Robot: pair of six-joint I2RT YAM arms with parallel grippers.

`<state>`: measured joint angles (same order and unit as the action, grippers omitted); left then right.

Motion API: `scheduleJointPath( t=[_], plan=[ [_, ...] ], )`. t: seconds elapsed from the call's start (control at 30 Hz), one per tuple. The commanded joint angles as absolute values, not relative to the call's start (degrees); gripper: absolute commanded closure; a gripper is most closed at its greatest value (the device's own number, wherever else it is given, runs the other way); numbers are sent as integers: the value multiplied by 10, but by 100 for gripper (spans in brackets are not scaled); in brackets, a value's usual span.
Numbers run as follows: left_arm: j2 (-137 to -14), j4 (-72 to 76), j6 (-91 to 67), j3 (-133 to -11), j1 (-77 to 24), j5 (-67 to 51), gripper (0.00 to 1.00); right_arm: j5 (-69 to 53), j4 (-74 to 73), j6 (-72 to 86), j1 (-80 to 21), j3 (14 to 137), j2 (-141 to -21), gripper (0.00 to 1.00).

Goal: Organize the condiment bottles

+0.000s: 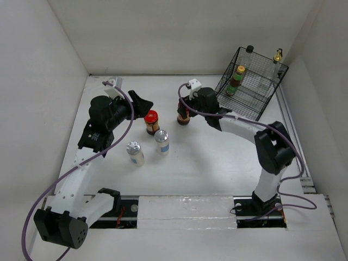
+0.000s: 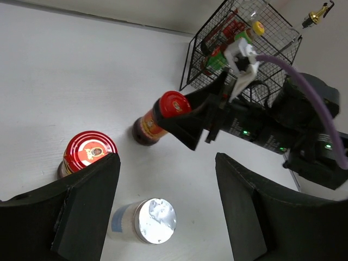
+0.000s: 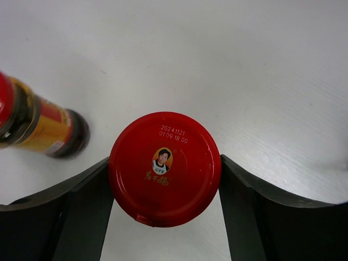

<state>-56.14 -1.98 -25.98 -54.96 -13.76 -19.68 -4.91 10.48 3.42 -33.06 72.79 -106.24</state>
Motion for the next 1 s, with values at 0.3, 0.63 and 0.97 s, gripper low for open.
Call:
scheduleJointPath(
  t=[0.3,0.63,0.97],
  plan=[
    [-553,10,-261,-553,-134,-215,33,6,153,73,-204,646,-724,54],
    [-553,10,-261,-553,-134,-221,33,19,137,78,-21,707,-747,57],
    [-558,10,-261,-553,-134,-221,33,0,177,90,34,792,-845,58]
  ],
)
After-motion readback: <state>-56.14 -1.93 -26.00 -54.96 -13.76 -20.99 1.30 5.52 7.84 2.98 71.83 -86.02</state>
